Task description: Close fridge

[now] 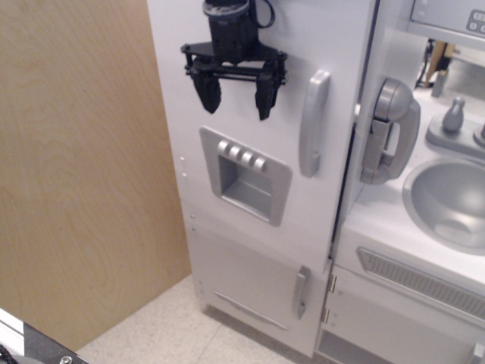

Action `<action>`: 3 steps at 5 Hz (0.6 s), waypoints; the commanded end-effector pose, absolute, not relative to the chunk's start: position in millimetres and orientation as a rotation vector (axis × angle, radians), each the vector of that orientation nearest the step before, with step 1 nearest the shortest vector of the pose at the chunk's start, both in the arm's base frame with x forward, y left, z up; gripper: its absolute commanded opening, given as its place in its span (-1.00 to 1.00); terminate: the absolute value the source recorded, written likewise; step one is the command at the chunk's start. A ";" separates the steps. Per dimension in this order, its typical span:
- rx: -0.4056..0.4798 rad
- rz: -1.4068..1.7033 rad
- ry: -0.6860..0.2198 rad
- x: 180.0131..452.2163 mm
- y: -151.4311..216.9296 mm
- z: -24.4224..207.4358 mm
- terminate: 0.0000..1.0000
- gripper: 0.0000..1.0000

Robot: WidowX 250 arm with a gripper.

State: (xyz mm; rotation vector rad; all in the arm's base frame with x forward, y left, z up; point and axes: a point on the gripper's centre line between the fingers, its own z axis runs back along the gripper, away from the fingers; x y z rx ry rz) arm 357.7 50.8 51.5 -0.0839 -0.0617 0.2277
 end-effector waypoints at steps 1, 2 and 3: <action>-0.089 0.249 -0.133 375.9 58.1 77.8 -1.00 1.00; -0.085 0.232 -0.155 366.8 55.9 82.6 -1.00 1.00; -0.097 0.168 -0.148 338.6 52.5 83.8 -1.00 1.00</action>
